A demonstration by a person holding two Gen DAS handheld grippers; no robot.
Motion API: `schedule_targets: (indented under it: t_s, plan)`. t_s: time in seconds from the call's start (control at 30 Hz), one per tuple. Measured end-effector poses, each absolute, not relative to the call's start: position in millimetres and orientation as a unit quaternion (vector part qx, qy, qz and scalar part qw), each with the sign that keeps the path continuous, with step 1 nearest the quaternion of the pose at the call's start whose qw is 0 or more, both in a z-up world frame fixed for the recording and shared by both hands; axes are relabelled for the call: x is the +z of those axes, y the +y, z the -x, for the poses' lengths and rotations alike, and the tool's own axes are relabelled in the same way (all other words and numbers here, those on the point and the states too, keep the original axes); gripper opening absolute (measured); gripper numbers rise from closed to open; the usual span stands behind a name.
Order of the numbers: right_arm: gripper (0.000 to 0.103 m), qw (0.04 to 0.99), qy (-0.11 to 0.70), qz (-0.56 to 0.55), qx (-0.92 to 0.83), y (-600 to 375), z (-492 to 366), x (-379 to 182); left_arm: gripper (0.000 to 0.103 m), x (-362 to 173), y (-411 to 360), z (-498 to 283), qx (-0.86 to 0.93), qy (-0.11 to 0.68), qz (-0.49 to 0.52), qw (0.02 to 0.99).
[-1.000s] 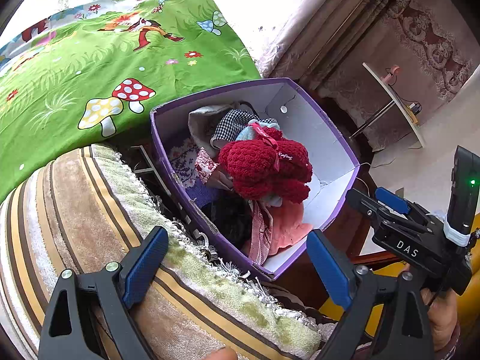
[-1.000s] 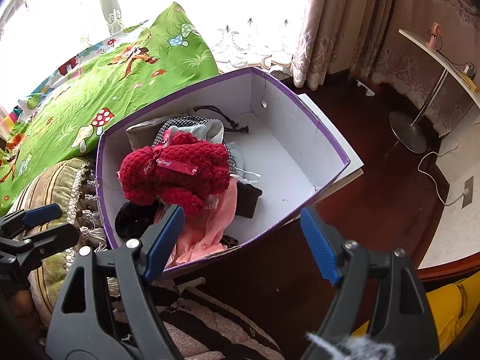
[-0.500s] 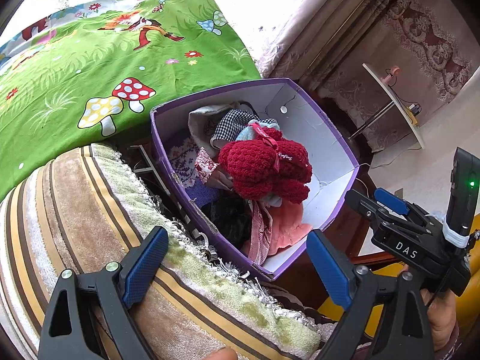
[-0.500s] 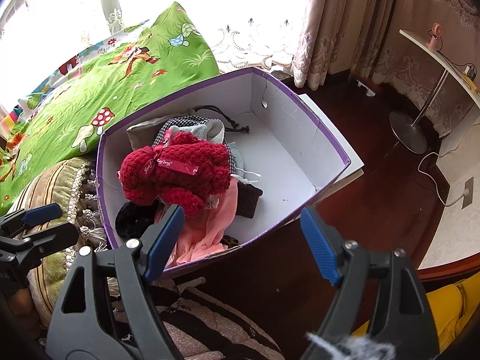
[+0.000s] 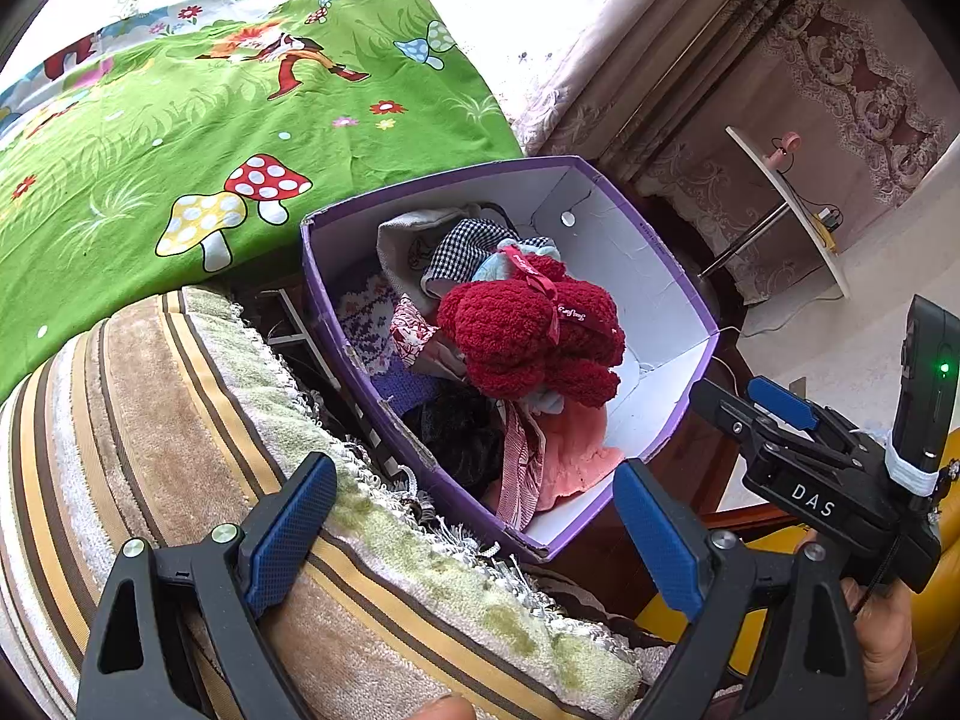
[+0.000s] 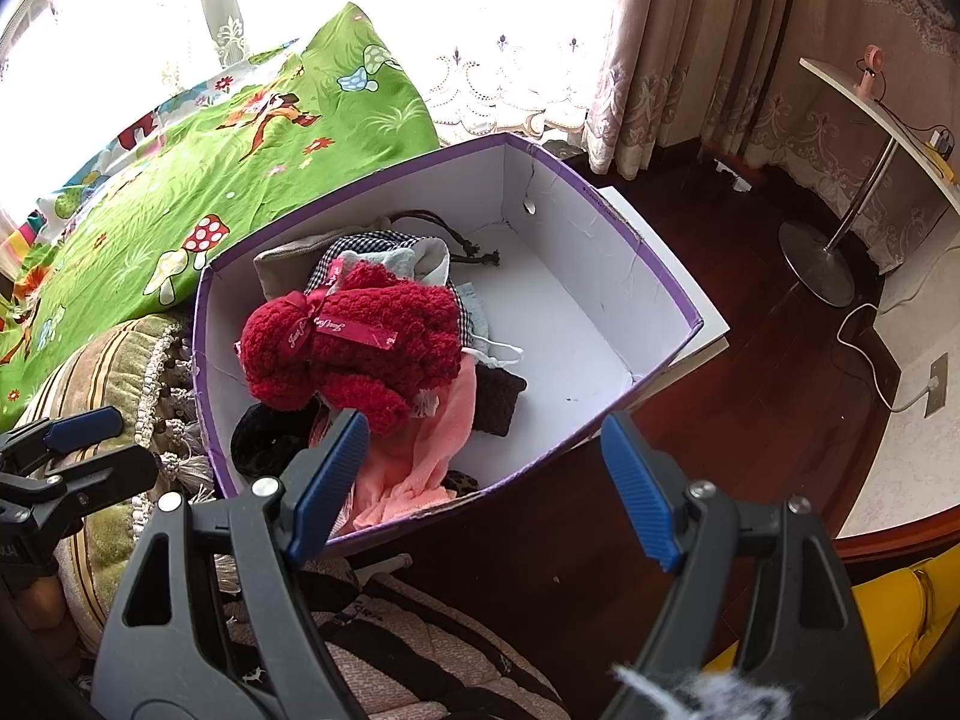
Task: Organize soft objects
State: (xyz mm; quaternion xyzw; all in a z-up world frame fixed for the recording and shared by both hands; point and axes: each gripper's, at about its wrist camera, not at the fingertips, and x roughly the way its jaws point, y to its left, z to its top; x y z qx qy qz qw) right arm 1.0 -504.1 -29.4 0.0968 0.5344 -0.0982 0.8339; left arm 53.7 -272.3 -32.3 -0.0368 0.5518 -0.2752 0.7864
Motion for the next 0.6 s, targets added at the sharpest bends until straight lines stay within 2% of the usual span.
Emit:
schedule_targets:
  t_s: [0.6]
  plan:
    - [0.082, 0.833, 0.535, -0.098, -0.096, -503.2, -2.5, -29.1, 0.095, -33.4, -271.9, -54.1, -0.274, 0.554, 0.041, 0.785]
